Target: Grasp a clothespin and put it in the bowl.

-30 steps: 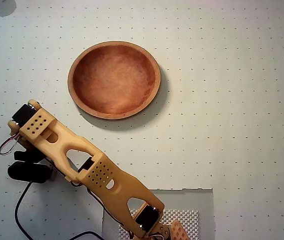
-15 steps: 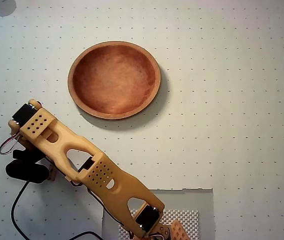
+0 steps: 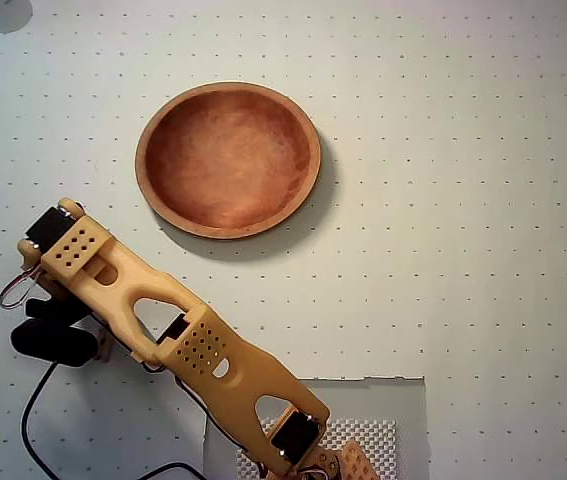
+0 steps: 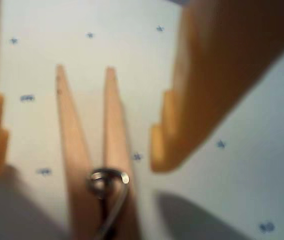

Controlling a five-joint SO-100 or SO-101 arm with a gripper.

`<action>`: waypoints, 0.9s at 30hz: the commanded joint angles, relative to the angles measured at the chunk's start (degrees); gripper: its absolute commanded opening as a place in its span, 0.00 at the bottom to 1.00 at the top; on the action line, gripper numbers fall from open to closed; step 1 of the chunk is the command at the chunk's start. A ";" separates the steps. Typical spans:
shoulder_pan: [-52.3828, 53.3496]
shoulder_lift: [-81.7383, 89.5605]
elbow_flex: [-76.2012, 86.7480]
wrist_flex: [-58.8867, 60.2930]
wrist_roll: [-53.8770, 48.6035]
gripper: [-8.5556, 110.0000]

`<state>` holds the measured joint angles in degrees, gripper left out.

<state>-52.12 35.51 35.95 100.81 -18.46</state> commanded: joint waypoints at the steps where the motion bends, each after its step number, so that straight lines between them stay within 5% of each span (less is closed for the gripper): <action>1: 0.00 -3.96 0.79 1.67 1.49 0.23; 10: -2.46 -4.04 1.05 1.67 1.85 0.21; 19: -2.55 -4.04 1.05 1.67 1.85 0.04; 27: -2.55 -4.04 1.05 1.67 1.85 0.05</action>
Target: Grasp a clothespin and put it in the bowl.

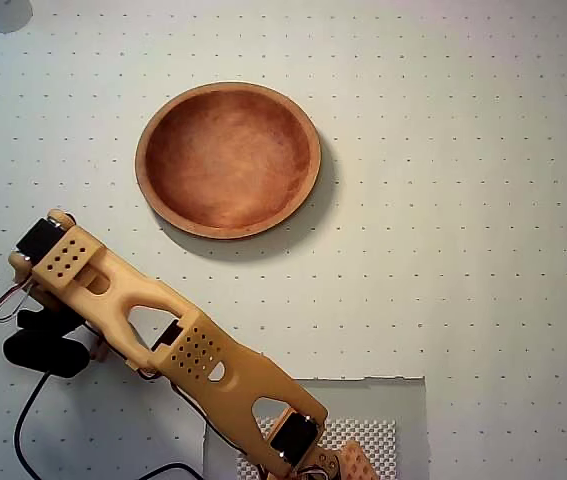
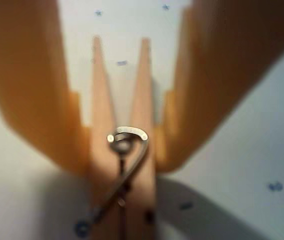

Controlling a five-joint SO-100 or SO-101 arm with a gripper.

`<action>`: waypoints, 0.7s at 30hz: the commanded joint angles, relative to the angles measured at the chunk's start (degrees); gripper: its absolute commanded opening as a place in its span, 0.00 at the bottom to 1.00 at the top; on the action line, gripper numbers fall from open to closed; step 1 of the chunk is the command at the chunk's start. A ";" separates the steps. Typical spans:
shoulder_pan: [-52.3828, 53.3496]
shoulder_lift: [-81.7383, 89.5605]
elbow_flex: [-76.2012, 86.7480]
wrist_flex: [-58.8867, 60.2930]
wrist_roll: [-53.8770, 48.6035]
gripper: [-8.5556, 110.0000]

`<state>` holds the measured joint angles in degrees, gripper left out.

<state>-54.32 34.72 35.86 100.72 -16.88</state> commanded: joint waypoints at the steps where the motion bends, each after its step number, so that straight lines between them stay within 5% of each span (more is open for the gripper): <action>1: -0.35 -3.25 1.14 1.76 0.26 0.05; 21: -0.09 26.28 0.79 1.85 -0.35 0.05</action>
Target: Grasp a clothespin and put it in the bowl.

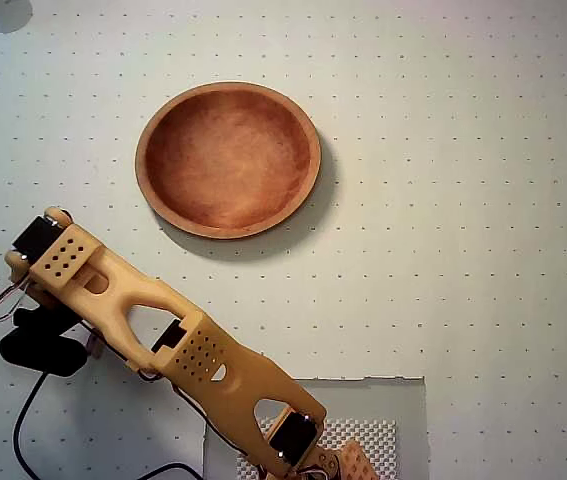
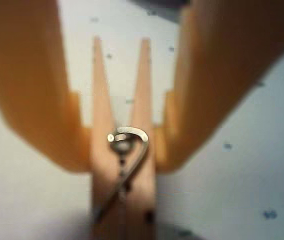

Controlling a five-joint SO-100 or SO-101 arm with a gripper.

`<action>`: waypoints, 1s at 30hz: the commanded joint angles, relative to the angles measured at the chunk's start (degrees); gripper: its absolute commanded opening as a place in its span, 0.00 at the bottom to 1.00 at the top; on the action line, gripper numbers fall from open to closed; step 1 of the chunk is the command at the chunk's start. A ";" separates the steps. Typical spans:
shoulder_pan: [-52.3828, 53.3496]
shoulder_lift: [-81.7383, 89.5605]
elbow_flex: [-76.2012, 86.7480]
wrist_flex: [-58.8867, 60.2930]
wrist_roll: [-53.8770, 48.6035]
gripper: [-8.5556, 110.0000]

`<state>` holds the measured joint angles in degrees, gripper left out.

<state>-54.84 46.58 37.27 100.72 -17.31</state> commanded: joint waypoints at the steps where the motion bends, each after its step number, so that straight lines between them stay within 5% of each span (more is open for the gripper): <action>1: 0.44 16.44 -0.70 1.85 0.09 0.05; 12: 0.79 35.77 -0.97 1.76 0.09 0.05; 19: 9.67 40.96 -2.02 1.58 -0.35 0.05; 30: 28.83 40.96 -2.46 1.58 -23.99 0.05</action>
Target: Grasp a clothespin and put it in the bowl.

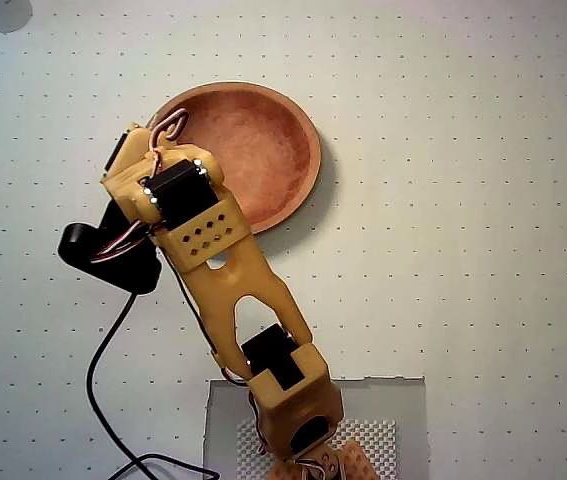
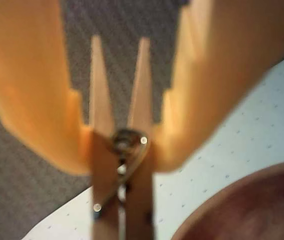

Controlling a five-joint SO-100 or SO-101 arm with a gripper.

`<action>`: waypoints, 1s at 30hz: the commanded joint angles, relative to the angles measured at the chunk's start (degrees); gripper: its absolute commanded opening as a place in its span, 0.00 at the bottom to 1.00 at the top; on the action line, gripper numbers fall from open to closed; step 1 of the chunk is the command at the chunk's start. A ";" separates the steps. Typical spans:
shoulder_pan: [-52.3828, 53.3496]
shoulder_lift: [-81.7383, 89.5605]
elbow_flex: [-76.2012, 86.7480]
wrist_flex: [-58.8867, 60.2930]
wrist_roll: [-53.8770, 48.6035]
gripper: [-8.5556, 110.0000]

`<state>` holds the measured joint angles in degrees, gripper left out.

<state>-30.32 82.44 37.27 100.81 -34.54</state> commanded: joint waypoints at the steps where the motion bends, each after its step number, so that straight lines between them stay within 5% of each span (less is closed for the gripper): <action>1: 5.62 5.01 -2.29 1.49 -8.96 0.05; 13: 20.92 -4.39 -1.76 1.67 -31.11 0.05; 30: 23.55 -20.13 6.86 1.76 -38.85 0.05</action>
<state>-6.68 61.79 44.47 101.07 -72.07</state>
